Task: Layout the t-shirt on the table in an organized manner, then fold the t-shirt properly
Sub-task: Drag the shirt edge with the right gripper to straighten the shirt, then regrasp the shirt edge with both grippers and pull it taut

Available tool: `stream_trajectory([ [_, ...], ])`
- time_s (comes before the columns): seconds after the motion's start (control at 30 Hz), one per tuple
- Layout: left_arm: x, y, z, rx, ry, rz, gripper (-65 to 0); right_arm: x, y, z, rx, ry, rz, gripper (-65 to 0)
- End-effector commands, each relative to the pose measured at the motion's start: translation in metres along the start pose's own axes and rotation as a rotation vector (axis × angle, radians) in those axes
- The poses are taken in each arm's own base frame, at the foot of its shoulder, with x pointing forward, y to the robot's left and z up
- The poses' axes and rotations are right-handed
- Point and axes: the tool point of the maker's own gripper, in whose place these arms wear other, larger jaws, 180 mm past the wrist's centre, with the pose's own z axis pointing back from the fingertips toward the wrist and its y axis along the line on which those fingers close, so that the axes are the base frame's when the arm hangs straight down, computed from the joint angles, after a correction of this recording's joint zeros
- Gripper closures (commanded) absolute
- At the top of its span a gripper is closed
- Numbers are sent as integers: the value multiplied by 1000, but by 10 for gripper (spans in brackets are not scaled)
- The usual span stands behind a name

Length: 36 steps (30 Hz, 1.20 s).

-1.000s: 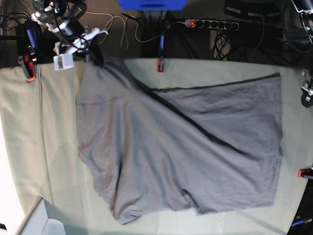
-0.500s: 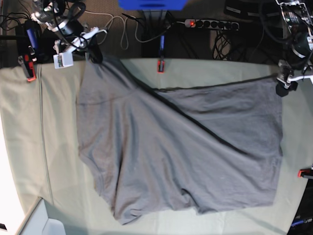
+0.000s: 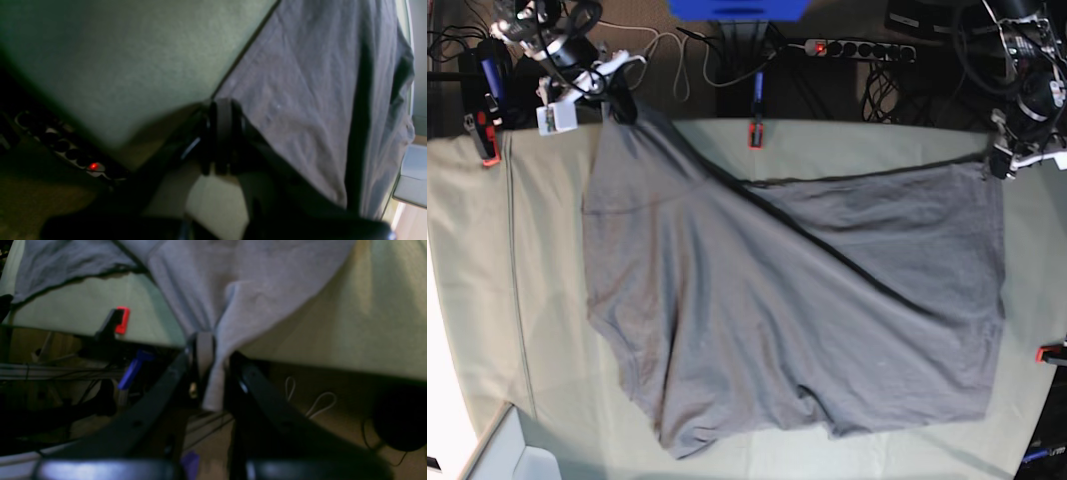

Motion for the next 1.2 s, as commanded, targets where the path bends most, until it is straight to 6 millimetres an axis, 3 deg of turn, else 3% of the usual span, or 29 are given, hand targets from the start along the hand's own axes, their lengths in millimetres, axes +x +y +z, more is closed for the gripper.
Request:
stream_trajectory([
  [0.0,15,-8,2,-21,-29,-17,-3,8,4,4,17,-29,8,0],
  [0.2,45,-12,21,-31,-59,-68,-1,10,22,4,66,-25,35,0],
  [0.37,84,6,46,4,-156,-22,-1,8,62,2,177,-13,66,0],
  [0.53,111,-1,51,-7,-198,-47,-1,3,94,-1,268,1,72,0],
  [0.77,111,-1,51,-5,-202,-48,-1,5,91,0,267,0,86,0],
  [1.0,112,-1,52,-7,-201,-49,-1,15,72,16,213,-29,113,0],
  [1.17,109,1,52,0,-199,-49,-1,6,70,29,215,-30,106,0],
])
